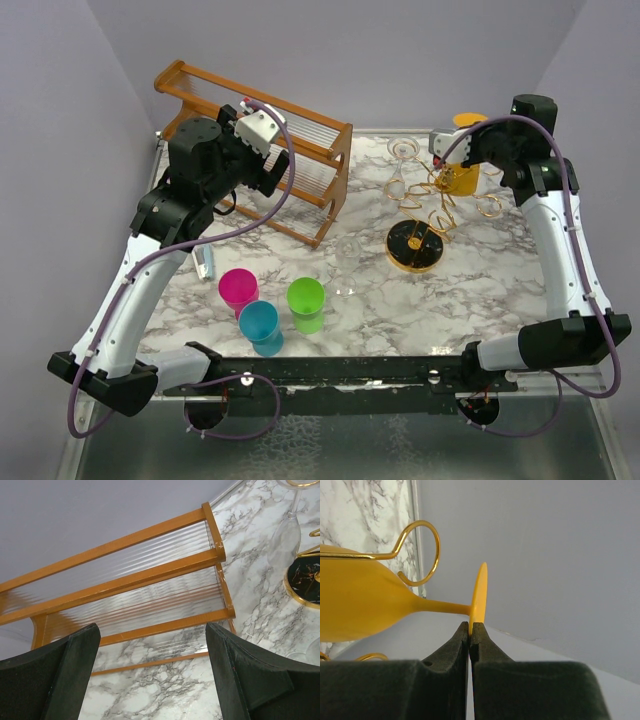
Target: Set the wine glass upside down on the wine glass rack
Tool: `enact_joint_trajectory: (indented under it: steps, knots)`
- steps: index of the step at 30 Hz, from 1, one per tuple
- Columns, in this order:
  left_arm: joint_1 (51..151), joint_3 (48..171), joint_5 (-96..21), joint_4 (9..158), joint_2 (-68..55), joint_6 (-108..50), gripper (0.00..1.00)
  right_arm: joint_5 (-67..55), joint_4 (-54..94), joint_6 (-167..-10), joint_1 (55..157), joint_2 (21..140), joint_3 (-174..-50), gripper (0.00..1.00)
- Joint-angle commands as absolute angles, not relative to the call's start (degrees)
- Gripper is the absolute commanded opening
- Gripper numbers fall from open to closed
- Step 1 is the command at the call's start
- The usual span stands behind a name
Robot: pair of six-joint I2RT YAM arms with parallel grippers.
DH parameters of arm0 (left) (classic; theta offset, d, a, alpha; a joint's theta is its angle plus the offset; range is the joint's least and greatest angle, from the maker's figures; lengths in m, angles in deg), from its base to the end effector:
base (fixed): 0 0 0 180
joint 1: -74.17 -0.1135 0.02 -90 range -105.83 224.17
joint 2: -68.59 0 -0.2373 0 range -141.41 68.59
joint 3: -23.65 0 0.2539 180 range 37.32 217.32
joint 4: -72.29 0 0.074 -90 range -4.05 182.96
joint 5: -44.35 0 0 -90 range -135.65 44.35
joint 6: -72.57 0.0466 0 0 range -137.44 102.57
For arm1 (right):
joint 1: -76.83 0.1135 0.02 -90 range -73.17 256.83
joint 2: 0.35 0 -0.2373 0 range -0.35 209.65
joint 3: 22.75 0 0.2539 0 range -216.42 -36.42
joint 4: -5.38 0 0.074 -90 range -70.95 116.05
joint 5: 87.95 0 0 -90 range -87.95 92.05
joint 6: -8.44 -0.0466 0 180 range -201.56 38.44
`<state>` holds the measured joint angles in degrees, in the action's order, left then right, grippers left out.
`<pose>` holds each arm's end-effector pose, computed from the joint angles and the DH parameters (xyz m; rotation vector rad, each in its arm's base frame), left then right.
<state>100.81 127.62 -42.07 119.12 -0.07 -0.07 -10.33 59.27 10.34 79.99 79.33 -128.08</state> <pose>0.2301 -0.1187 0.4572 0.7066 1.6279 -0.1725 0.3106 0.0272 0.4003 -1.6640 1.3359 -0.7254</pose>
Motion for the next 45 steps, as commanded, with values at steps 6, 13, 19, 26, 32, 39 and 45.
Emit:
enact_joint_trajectory:
  steps: [6,13,19,26,32,39,45]
  knots:
    - [100.6,128.4,-42.1,119.3,0.9,0.6,0.89,-15.8,65.6,12.5,79.9,79.3,-130.8,0.01]
    - [100.6,128.3,-42.2,119.4,0.7,0.8,0.89,-19.3,67.5,13.1,79.9,79.6,-131.6,0.01]
    - [100.6,128.2,-42.3,119.5,0.9,1.1,0.89,-21.5,67.3,12.9,79.9,79.9,-131.3,0.01]
    - [100.6,128.6,-42.2,119.6,0.7,1.2,0.89,-23.9,66.1,12.2,79.9,80.1,-130.3,0.01]
    - [100.6,128.9,-42.0,119.7,0.7,1.2,0.89,-23.8,62.7,11.6,79.9,80.1,-127.9,0.01]
    - [100.6,129.5,-41.7,119.9,0.4,1.0,0.89,-22.2,59.0,10.0,79.9,80.0,-126.7,0.01]
    - [100.6,129.0,-41.7,119.7,0.5,1.1,0.89,-20.4,55.8,9.1,79.9,79.9,-124.6,0.01]
